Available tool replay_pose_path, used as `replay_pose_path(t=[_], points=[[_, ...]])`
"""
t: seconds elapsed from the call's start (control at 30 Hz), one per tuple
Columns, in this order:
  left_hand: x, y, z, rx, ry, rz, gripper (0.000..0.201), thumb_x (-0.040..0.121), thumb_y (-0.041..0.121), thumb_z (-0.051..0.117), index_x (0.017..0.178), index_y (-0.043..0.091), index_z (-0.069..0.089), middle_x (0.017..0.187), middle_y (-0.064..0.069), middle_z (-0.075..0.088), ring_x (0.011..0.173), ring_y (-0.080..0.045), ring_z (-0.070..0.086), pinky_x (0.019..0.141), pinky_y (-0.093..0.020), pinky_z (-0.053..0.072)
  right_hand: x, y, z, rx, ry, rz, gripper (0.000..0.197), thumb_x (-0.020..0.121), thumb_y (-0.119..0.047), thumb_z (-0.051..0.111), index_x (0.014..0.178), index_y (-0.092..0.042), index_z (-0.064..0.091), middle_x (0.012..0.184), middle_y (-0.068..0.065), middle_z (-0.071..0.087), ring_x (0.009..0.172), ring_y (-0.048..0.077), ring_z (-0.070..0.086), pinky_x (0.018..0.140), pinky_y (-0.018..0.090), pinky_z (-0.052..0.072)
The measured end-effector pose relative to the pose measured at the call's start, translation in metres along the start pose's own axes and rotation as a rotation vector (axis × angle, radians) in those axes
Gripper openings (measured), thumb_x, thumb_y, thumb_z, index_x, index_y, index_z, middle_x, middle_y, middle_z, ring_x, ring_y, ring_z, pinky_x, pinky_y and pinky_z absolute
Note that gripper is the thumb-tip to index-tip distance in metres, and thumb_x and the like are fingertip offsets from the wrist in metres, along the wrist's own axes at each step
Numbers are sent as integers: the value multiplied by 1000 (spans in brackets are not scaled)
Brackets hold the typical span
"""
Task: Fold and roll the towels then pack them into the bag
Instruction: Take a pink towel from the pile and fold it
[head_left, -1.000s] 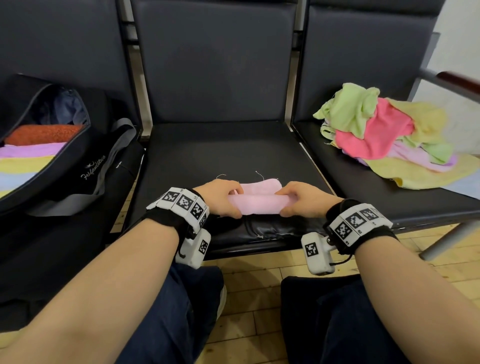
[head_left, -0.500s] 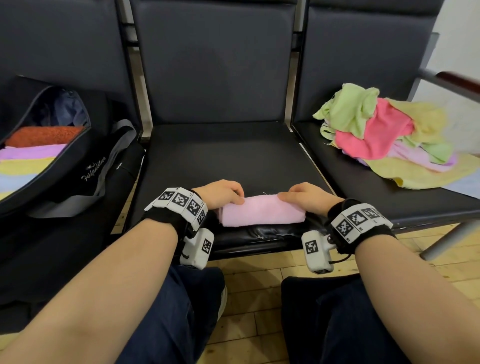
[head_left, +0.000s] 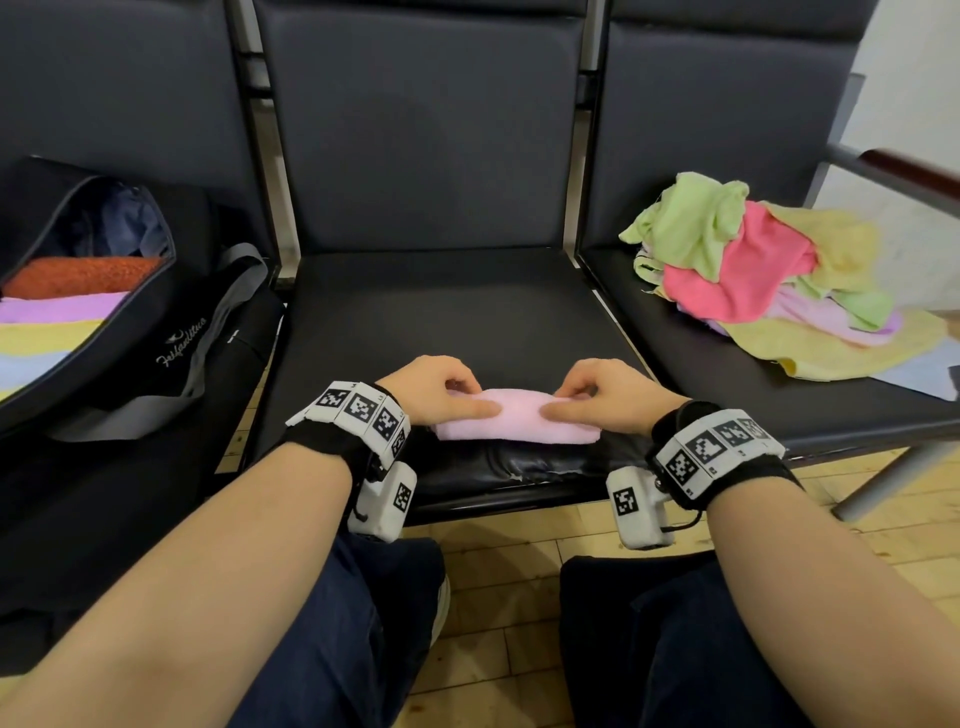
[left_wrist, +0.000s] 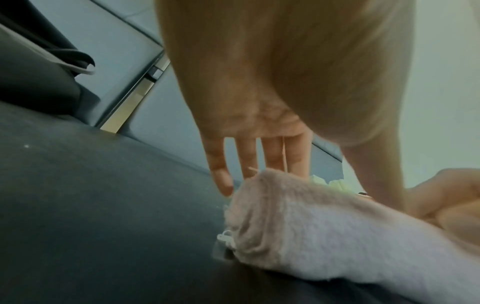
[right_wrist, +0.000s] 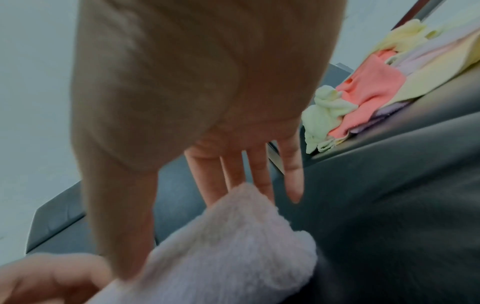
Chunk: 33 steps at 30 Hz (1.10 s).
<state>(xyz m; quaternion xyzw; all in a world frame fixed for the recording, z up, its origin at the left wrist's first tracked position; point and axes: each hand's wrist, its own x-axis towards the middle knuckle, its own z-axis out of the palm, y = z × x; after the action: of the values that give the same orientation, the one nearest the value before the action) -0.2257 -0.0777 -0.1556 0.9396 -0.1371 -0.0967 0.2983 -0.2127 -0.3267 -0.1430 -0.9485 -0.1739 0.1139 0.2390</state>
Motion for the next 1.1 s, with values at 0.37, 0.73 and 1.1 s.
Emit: replay_pose_path(t=[0.37,0.73,1.1], points=[[6,-5,-1,-160,-81,-99,57,88,20,65,136,19,35,117,2,47,104,-16,50,87,-24,39,-2,6,2,175,-31,68,16,91,-31,62,101,-23,52,102,0,58,95,18,53,83,32,42],[5,-9,4,-39,-116,-98,40,94,36,54,132,26,49,129,-3,37,120,-22,46,109,-35,33,3,6,8,126,30,31,32,95,-30,56,127,-23,55,122,-2,58,115,17,53,97,26,38],[6,-14,6,106,-187,-176,83,84,26,68,150,18,18,140,-11,39,120,-28,48,104,-36,39,1,11,11,177,-103,83,75,77,-8,72,142,-24,37,133,2,44,122,22,45,106,37,38]])
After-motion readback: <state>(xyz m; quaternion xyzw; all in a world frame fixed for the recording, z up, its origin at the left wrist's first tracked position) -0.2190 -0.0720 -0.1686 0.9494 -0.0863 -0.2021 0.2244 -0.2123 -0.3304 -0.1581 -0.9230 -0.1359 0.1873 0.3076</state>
